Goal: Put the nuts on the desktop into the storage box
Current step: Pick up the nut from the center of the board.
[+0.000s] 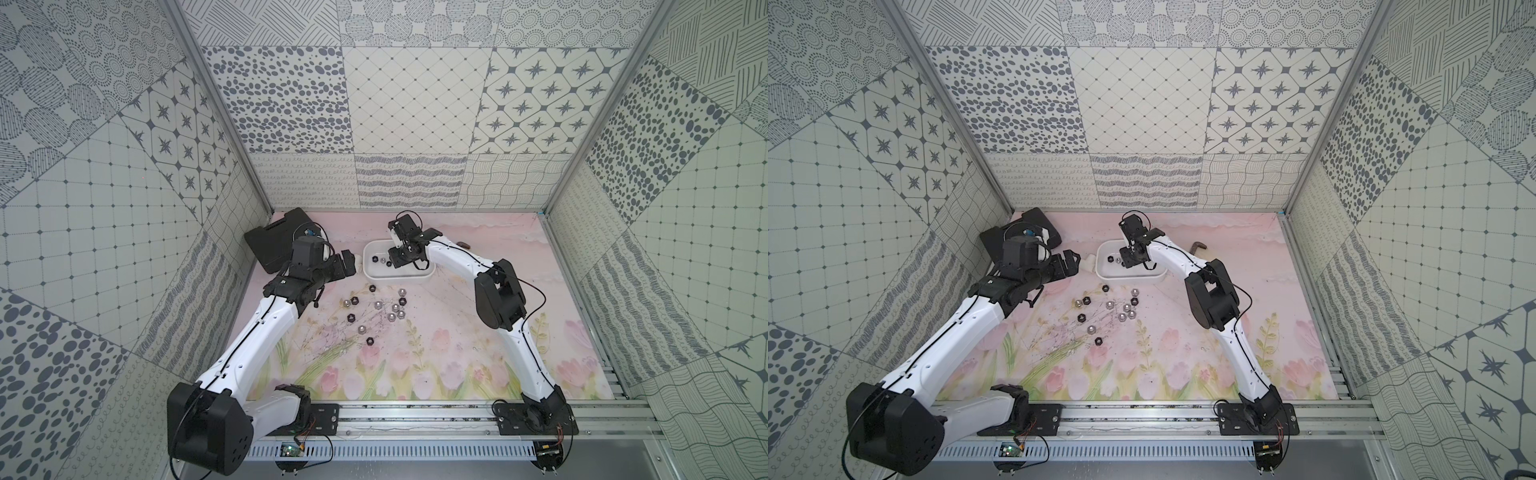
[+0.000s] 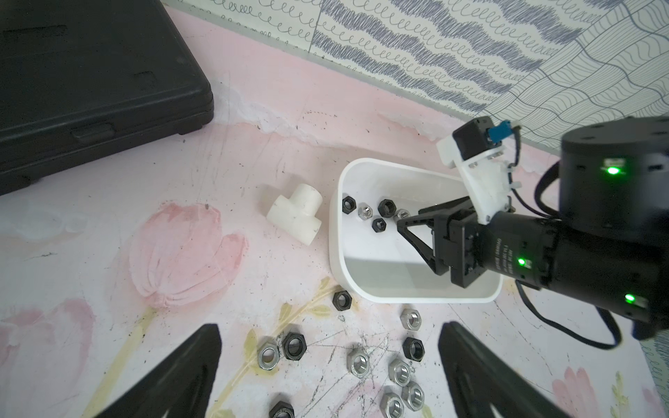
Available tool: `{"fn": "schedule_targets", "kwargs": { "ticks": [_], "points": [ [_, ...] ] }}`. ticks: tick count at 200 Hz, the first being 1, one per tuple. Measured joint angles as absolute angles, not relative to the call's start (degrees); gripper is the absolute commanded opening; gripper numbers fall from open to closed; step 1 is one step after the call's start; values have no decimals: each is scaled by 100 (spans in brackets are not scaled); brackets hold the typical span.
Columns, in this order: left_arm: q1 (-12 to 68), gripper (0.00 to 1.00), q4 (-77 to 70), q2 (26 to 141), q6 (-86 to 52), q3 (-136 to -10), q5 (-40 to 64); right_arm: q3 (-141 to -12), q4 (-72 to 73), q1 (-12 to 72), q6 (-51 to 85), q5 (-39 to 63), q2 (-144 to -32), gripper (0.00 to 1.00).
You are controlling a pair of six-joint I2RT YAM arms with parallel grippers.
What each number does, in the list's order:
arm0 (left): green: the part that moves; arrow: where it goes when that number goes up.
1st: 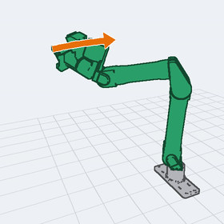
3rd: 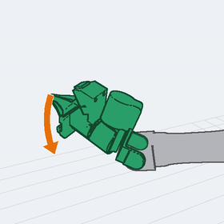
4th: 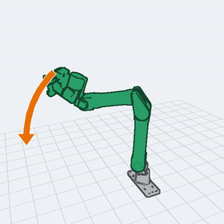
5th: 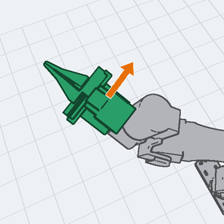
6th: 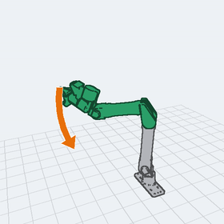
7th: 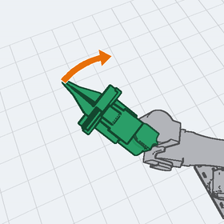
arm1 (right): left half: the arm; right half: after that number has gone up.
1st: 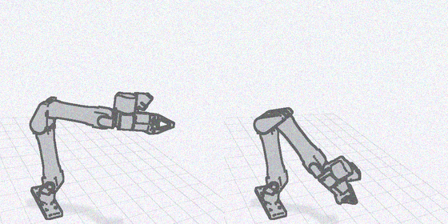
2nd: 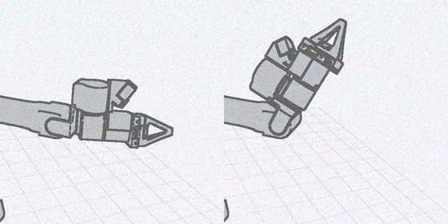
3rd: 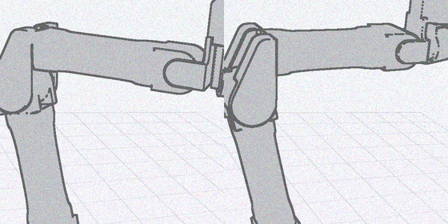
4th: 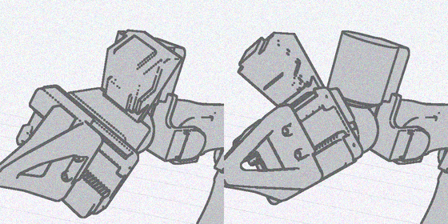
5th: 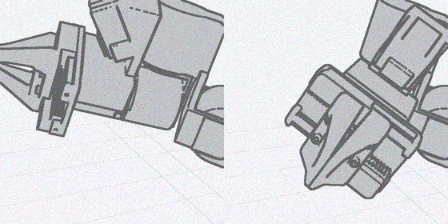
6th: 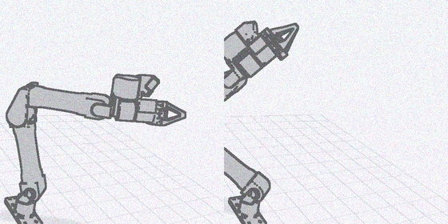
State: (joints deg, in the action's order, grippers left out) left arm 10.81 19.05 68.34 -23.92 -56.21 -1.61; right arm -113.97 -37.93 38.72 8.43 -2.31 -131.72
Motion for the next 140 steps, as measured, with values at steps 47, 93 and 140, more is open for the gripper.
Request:
{"fn": "schedule_targets", "kwargs": {
  "ticks": [47,93,140],
  "points": [
    [1081,99,1905,6829,-2392,-5621,-121,-9317,-3301,4309,860,-132,-10722,51],
    [1081,99,1905,6829,-2392,-5621,-56,-7741,-3192,4709,1035,-67,-9717,57],
    [1081,99,1905,6829,-2394,-5621,-43,-7415,-3404,5035,1184,-209,-10412,58]
  ]
}}
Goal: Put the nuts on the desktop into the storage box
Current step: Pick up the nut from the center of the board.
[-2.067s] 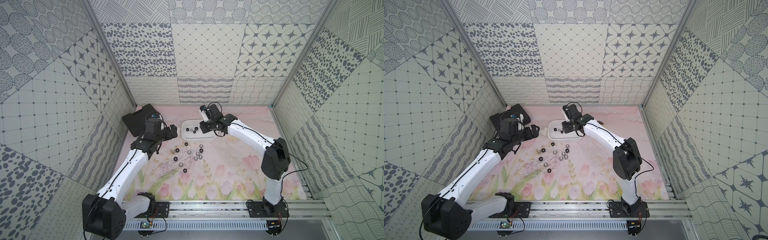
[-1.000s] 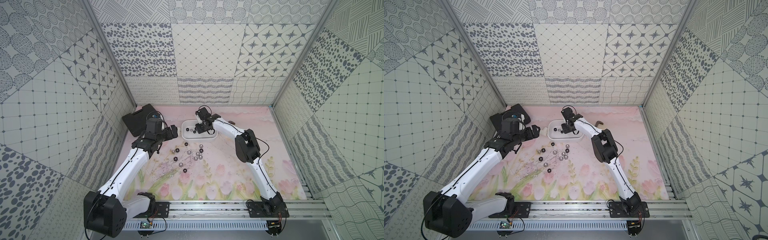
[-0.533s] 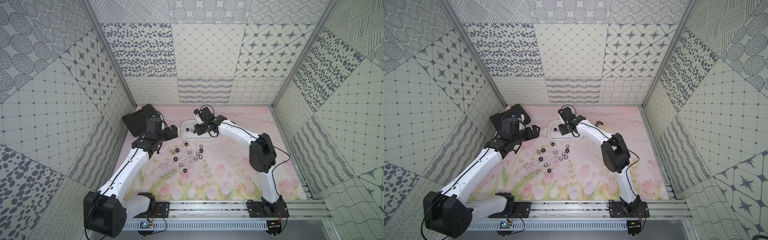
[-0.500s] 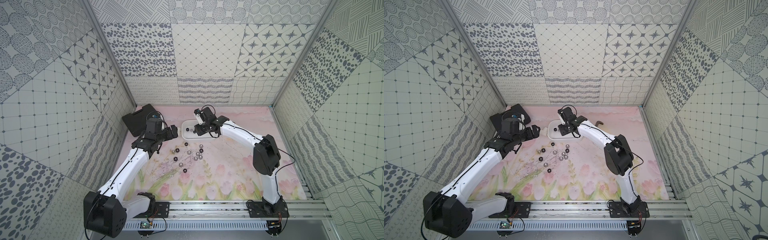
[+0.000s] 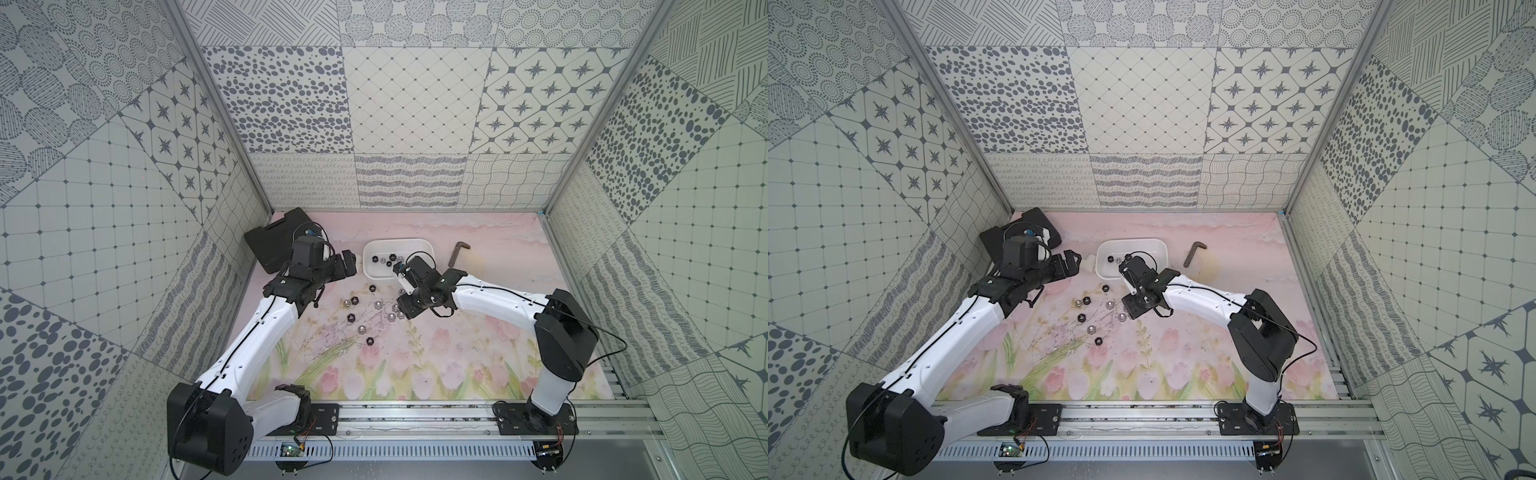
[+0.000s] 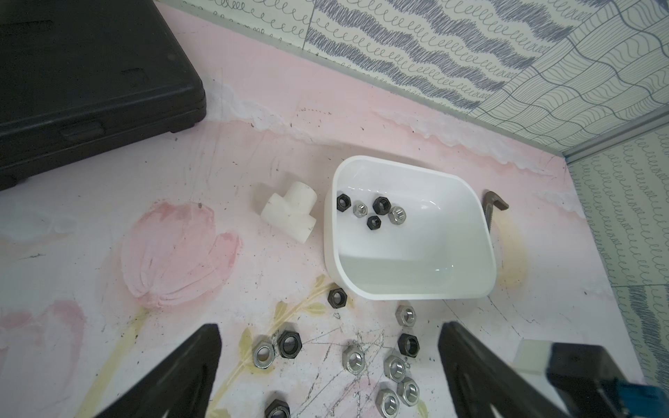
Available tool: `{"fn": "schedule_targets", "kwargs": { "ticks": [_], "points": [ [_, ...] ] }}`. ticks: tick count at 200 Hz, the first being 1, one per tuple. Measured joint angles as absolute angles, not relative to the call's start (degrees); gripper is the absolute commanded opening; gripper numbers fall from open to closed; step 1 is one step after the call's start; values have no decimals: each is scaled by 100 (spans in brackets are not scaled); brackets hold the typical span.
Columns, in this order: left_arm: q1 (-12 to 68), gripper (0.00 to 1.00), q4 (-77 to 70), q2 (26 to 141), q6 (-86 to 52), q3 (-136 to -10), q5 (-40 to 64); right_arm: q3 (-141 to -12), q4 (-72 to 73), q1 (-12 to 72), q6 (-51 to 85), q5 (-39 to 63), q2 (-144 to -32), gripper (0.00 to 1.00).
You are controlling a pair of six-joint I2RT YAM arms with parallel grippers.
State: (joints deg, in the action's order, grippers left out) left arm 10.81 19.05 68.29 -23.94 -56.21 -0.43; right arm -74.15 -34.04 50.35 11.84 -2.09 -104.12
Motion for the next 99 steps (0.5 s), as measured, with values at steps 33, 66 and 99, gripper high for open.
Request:
{"fn": "schedule_targets", "kwargs": {
  "ticks": [33,66,99],
  "points": [
    [1081,99,1905,6825,-2392,-5621,-45,-7542,-3470,5142,1203,-322,-10912,58],
    [1081,99,1905,6825,-2392,-5621,-47,-7653,-3505,5175,1203,-355,-11118,58],
    [1081,99,1905,6825,-2392,-5621,-47,-7765,-3516,5179,1203,-370,-11212,58]
  ]
}}
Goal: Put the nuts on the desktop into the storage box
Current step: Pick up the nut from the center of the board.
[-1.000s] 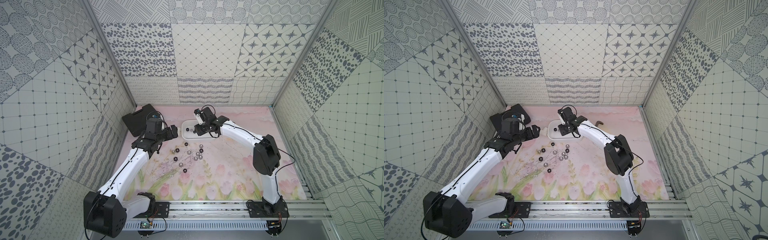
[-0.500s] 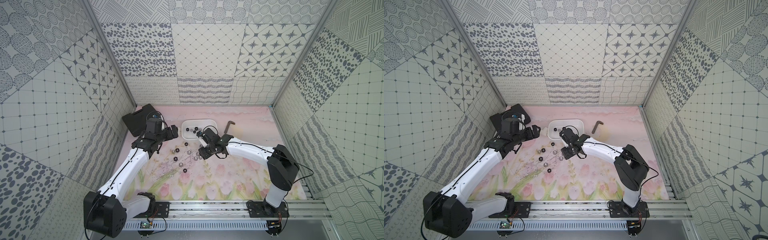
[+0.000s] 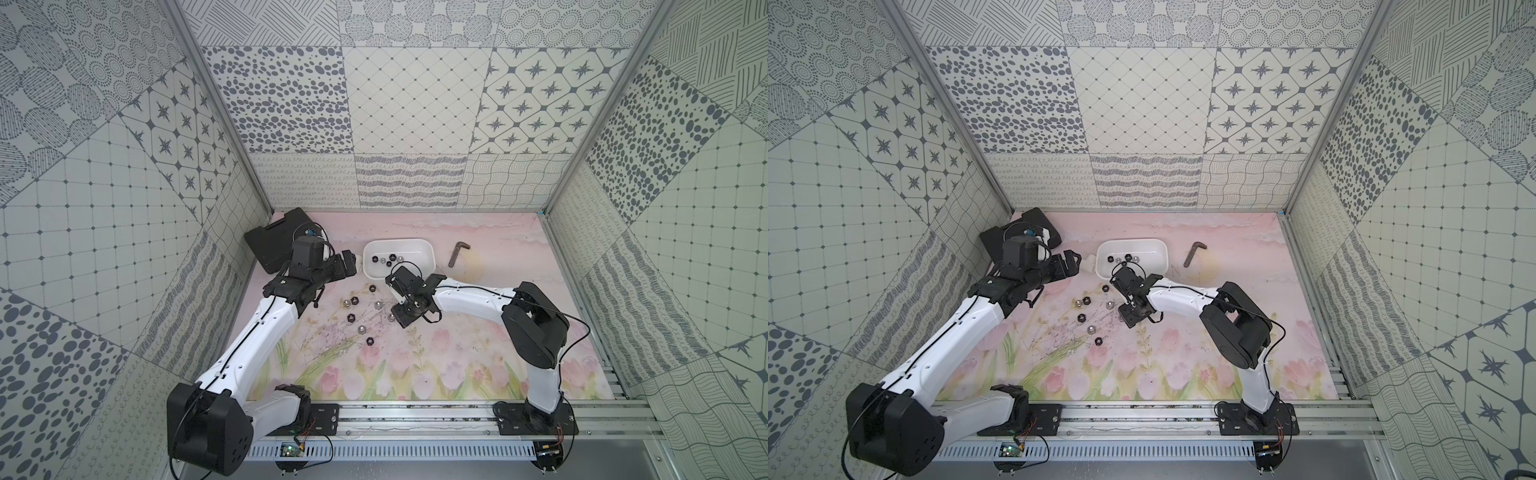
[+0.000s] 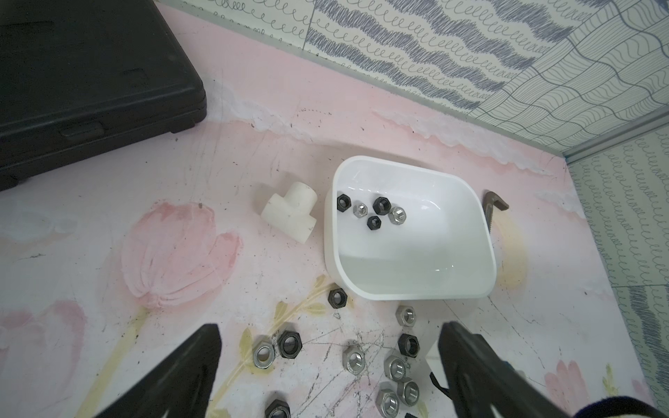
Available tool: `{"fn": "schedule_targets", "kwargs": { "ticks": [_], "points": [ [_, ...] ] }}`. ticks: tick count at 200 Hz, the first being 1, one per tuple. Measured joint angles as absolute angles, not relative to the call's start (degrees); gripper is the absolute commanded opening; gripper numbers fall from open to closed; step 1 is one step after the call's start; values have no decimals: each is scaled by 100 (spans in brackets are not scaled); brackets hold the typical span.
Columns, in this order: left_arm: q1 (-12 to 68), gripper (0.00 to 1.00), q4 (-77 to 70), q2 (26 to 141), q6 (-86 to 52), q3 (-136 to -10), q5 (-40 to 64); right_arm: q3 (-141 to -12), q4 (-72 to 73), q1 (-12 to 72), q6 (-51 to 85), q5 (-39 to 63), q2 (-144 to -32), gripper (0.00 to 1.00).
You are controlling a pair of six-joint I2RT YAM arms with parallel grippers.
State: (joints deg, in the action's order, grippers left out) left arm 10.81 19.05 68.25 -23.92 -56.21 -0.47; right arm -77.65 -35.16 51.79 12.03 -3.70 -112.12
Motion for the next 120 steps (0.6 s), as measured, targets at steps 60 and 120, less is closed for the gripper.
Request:
{"fn": "schedule_targets", "kwargs": {
  "ticks": [60,120],
  "points": [
    [1081,99,1905,6816,-2392,-5621,-54,-7996,-3544,5181,1194,-395,-11552,53],
    [1081,99,1903,6810,-2390,-5621,-64,-8101,-3568,5181,1192,-349,-11568,25]
  ]
}}
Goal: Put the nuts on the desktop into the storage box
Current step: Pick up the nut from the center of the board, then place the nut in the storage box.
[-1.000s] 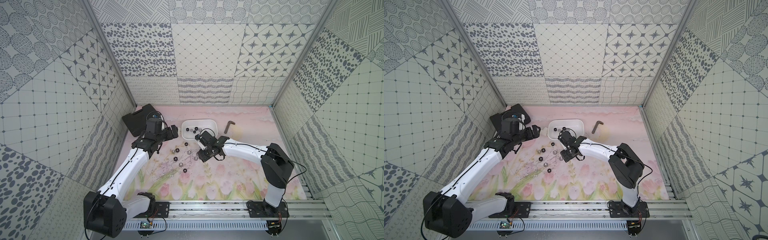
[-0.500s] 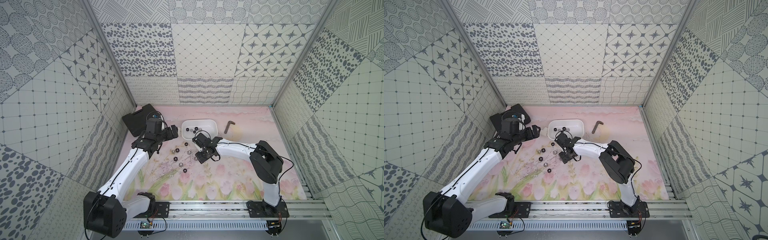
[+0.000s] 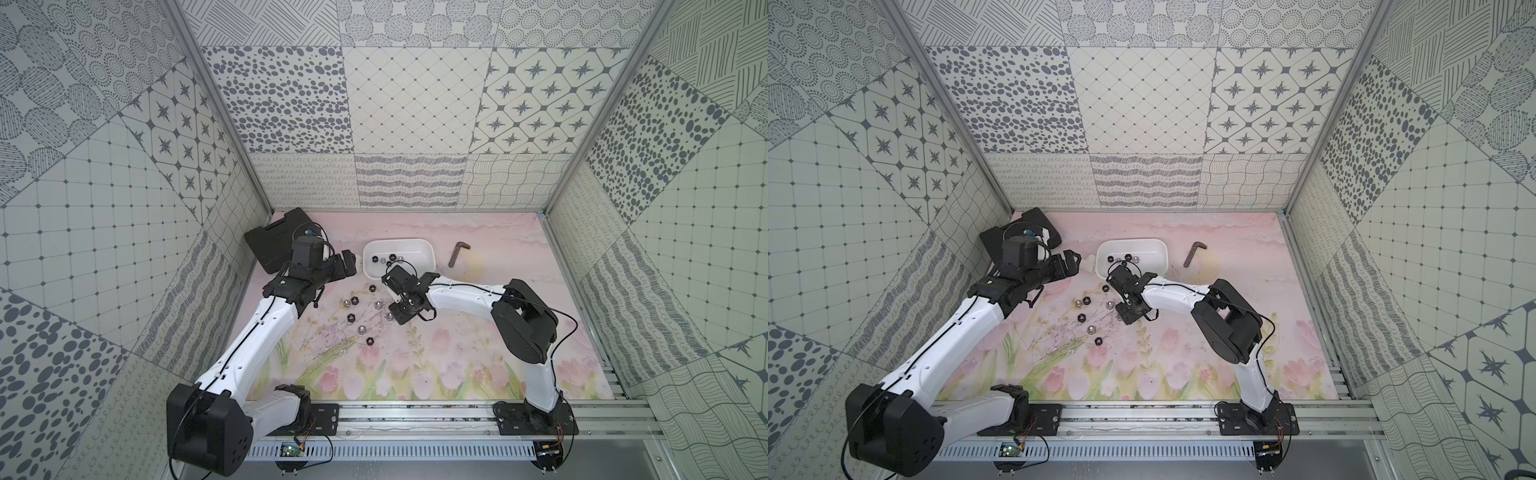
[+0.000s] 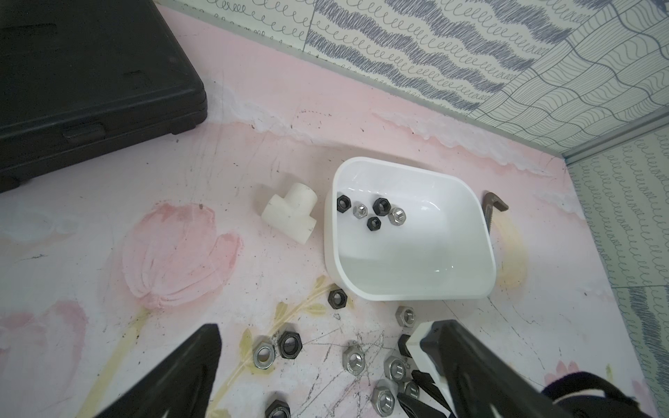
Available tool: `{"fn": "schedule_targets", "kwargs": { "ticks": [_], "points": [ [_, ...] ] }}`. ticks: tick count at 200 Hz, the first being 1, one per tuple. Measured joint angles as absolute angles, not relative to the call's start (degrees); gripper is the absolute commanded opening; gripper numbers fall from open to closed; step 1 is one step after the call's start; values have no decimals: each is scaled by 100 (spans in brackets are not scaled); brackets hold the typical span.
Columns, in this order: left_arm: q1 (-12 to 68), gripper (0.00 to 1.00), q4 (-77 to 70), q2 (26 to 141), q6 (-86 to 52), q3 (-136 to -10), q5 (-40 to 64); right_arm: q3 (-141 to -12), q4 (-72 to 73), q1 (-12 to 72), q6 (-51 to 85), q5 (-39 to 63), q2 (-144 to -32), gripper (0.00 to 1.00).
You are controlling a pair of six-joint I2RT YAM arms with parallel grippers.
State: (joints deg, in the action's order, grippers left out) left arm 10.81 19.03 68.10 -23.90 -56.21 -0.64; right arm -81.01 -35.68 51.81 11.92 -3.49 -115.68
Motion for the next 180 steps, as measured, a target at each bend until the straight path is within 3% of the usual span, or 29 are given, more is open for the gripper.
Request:
{"fn": "schedule_targets", "kwargs": {
  "ticks": [68,125,180],
  "points": [
    [1081,99,1903,6807,-2390,-5621,-62,-8101,-3656,5179,1243,-301,-11338,10],
    [1081,99,1903,6781,-2392,-5621,-60,-8602,-3693,5000,1186,-298,-10416,10],
    [1081,99,1903,6779,-2392,-5621,-60,-9673,-3680,4451,998,-276,-10750,11]
  ]
}}
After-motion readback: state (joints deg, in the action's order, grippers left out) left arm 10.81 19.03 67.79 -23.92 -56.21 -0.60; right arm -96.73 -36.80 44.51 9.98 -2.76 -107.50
